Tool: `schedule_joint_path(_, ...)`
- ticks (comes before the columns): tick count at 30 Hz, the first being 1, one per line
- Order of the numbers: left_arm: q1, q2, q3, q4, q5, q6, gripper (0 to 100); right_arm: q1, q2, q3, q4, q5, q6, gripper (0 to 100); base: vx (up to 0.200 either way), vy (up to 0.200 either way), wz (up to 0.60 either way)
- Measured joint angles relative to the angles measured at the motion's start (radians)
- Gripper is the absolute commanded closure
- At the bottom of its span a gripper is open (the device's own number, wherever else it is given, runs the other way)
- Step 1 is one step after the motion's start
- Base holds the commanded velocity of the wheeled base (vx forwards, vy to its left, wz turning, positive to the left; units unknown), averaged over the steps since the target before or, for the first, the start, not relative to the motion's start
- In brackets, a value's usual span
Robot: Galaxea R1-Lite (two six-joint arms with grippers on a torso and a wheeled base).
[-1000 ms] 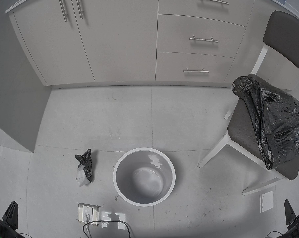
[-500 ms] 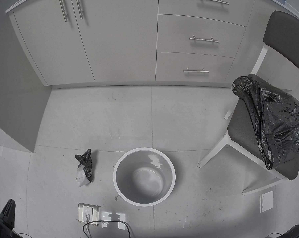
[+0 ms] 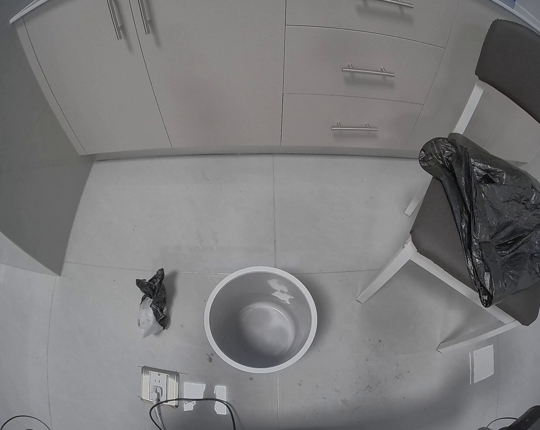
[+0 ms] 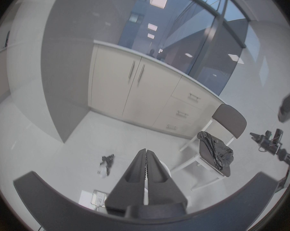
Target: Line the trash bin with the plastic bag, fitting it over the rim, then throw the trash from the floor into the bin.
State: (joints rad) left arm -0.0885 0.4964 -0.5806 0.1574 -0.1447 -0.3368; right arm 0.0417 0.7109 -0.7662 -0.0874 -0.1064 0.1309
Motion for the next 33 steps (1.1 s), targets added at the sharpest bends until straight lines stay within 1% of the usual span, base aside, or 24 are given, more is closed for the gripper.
schedule_joint_path(4,-0.042,0.193,-0.079,0.007,-0.014,-0.043,100,0.107,0.194,-0.043,-0.049,-0.126,-0.002,0,0.000,0.000,0.00)
schedule_joint_path(8,-0.097,0.368,-0.124,-0.042,-0.024,-0.074,100,0.205,0.378,-0.062,-0.099,-0.247,-0.003,0,0.000,0.000,0.00)
schedule_joint_path(9,-0.119,0.423,-0.133,-0.076,-0.027,-0.084,100,0.231,0.436,-0.064,-0.118,-0.286,-0.003,0,0.000,0.000,0.00)
schedule_joint_path(11,-0.158,0.510,-0.142,-0.162,-0.030,-0.100,100,0.264,0.529,-0.064,-0.154,-0.340,-0.003,0,0.000,0.000,0.00)
schedule_joint_path(15,-0.236,0.640,-0.146,-0.334,-0.033,-0.124,100,0.292,0.655,-0.036,-0.212,-0.409,-0.003,0,0.000,0.000,0.00)
schedule_joint_path(18,-0.284,0.714,-0.145,-0.389,-0.034,-0.136,100,0.292,0.699,0.014,-0.238,-0.445,-0.004,0,0.000,0.000,0.00)
schedule_joint_path(21,-0.313,0.767,-0.145,-0.426,-0.033,-0.143,100,0.276,0.697,0.077,-0.253,-0.468,-0.004,0,0.000,0.000,0.00)
schedule_joint_path(26,-0.336,0.817,-0.143,-0.456,-0.033,-0.148,100,0.247,0.639,0.140,-0.251,-0.477,-0.010,0,0.000,0.000,0.00)
schedule_joint_path(33,-0.349,0.845,-0.143,-0.472,-0.033,-0.149,100,0.227,0.519,0.223,-0.139,-0.480,-0.018,0,0.000,0.000,0.00)
